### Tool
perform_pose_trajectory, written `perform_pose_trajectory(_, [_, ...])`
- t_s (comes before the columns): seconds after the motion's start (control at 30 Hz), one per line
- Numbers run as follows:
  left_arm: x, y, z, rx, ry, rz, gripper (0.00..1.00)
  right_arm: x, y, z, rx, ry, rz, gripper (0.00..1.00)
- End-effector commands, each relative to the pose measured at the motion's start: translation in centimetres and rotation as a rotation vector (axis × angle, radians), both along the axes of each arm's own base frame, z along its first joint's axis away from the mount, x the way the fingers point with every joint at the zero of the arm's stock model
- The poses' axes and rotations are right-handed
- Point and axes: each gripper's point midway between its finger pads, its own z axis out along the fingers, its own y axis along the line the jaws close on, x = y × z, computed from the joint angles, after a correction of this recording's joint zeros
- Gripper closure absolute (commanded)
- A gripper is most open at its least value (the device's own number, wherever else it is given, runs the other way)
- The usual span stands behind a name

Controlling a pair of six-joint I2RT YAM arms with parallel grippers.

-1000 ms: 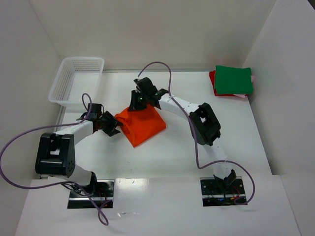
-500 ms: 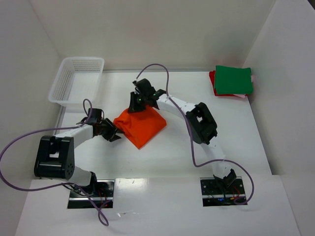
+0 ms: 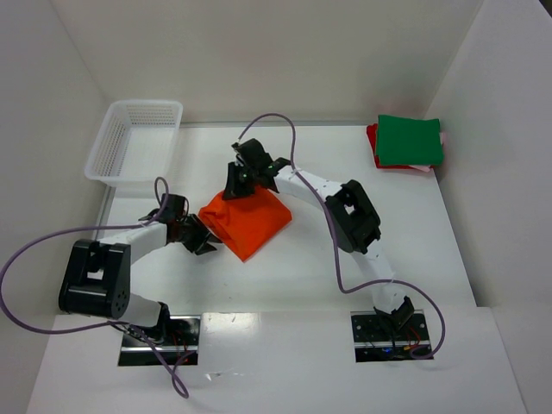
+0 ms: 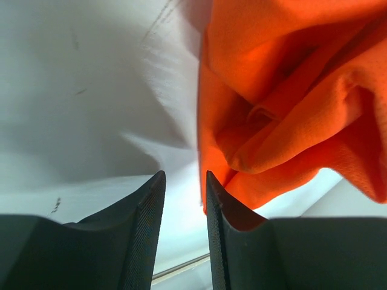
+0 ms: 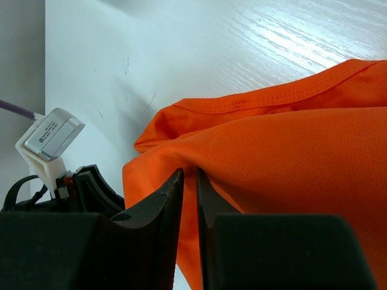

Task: Fold and stack the t-shirts
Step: Fold the long partially folded tshirt into a neat square

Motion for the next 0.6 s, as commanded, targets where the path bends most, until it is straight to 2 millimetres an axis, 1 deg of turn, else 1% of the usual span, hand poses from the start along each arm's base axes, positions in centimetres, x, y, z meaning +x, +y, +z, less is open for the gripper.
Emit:
perform_pose_trajectory(0.0, [0.2, 0.6, 1.3, 0.040, -0.038, -0.012, 0.59, -0.9, 1.0, 2.4, 0.042, -0.044, 0.021, 0.80])
perform_pose_trajectory(0.03, [0.4, 0.7, 1.8, 0.053, -0.060, -0.015, 0.59, -1.1, 0.8, 2.7, 0.043, -0.045, 0.021, 0.80])
perform_pose_trajectory(0.07, [0.6, 0.9, 2.3, 0.063, -0.087, -0.017, 0.59, -1.2, 0.4, 2.5, 0.029, -0.052, 0.018, 0.80])
perform_pose_trajectory(0.1, [1.5, 0.9, 4.0, 0.076, -0.188, -0.049, 0.59, -1.4, 0.2, 3.8, 0.042, -0.067, 0.018, 0.80])
perform_pose_trajectory(0.13, [2.0, 0.7, 5.1, 0.071, -0.254, -0.077, 0.58, -2.0, -0.4, 3.4, 0.028, -0.061, 0.024, 0.80])
perform_pose_trajectory(0.17, [2.4, 0.7, 6.8, 0.079, -0.335, -0.091, 0.53, -2.4, -0.7, 3.5, 0.024, -0.058, 0.024, 0.80])
perform_pose_trajectory(0.2, [2.8, 1.1, 7.6, 0.108, -0.387, -0.101, 0.51, -2.5, -0.8, 5.1, 0.052, -0.088, 0.024, 0.80])
perform_pose_trajectory(0.23, [2.9, 1.3, 8.3, 0.121, -0.415, -0.090, 0.48, -3.0, -1.4, 4.5, 0.041, -0.076, 0.024, 0.80])
perform_pose_trajectory(0.27, [3.0, 1.6, 8.6, 0.139, -0.444, -0.085, 0.45, -3.3, -1.6, 4.4, 0.038, -0.073, 0.024, 0.80])
perform_pose_trajectory(0.3, [3.4, 1.8, 10.0, 0.149, -0.503, -0.071, 0.42, -3.6, -1.5, 4.6, 0.034, -0.091, 0.030, 0.80])
perform_pose_trajectory(0.33, [3.0, 2.0, 9.4, 0.157, -0.502, -0.064, 0.41, -3.8, -1.7, 4.1, 0.026, -0.082, 0.030, 0.80])
perform_pose_trajectory(0.37, [2.9, 1.9, 9.5, 0.148, -0.516, -0.069, 0.41, -3.8, -1.7, 4.1, 0.026, -0.082, 0.030, 0.82])
perform_pose_trajectory(0.4, [3.1, 2.0, 10.1, 0.143, -0.538, -0.063, 0.41, -3.8, -1.7, 4.1, 0.026, -0.082, 0.030, 0.84])
perform_pose_trajectory(0.43, [3.0, 2.0, 9.7, 0.137, -0.532, -0.056, 0.41, -3.8, -1.7, 3.4, 0.018, -0.073, 0.030, 0.85])
perform_pose_trajectory(0.47, [2.8, 2.0, 9.2, 0.138, -0.520, -0.057, 0.41, -3.8, -1.7, 3.4, 0.017, -0.073, 0.030, 0.85])
perform_pose_trajectory(0.5, [2.7, 2.0, 9.2, 0.138, -0.520, -0.057, 0.41, -4.2, -1.4, 3.4, 0.018, -0.073, 0.039, 0.85])
perform_pose_trajectory(0.53, [2.4, 2.2, 8.1, 0.143, -0.487, -0.046, 0.41, -4.0, -1.3, 3.1, 0.013, -0.078, 0.045, 0.87])
perform_pose_trajectory(0.57, [2.3, 2.4, 7.4, 0.146, -0.462, -0.028, 0.43, -3.8, -1.1, 2.8, 0.012, -0.076, 0.045, 0.88])
